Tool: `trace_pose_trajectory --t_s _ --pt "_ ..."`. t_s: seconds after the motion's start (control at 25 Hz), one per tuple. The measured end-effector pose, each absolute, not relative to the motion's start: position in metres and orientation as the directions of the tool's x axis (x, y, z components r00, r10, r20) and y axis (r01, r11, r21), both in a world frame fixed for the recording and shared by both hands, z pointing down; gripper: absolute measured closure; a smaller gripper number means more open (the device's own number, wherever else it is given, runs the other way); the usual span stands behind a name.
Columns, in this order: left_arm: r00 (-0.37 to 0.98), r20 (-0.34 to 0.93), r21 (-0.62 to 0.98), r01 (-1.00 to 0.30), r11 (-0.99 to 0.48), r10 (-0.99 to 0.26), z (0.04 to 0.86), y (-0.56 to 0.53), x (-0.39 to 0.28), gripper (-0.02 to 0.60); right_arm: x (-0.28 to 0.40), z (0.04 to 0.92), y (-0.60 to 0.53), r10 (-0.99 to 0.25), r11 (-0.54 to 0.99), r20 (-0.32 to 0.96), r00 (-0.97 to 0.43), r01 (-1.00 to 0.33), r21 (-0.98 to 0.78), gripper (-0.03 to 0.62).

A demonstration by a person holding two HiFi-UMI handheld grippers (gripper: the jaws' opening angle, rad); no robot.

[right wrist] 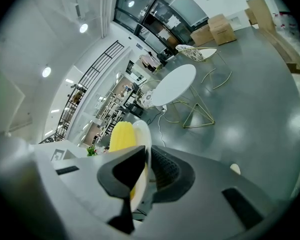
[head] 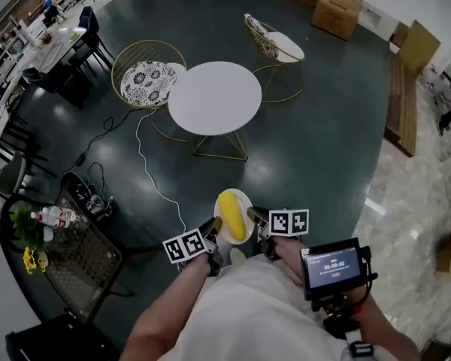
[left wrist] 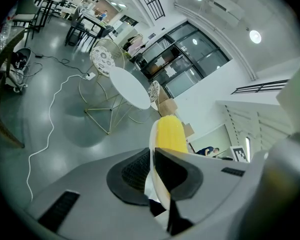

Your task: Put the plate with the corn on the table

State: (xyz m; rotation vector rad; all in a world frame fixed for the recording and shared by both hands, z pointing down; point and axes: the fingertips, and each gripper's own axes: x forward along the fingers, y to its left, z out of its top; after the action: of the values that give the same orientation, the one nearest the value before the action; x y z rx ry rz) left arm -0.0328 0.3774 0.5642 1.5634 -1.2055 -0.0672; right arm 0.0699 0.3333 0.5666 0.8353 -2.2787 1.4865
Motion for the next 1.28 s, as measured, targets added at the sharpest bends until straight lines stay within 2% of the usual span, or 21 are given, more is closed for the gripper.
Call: trace_pose_trajectory --t_s 0.44,1.28 --pt "0.484 0.533 0.751 -0.649 0.124 -0.694 0.558 0.317 -0.011 0.545 0.093 0.562 0.276 -0.316 0.284 0.532 -0.786 -0.613 -0.737 0.551" --pt "0.417 0.563 0.735 -0.647 0.201 -0.714 0.559 0.227 0.028 0.545 0.127 0.559 0.176 -0.25 0.322 0.515 -0.82 -0.572 -0.754 0.551"
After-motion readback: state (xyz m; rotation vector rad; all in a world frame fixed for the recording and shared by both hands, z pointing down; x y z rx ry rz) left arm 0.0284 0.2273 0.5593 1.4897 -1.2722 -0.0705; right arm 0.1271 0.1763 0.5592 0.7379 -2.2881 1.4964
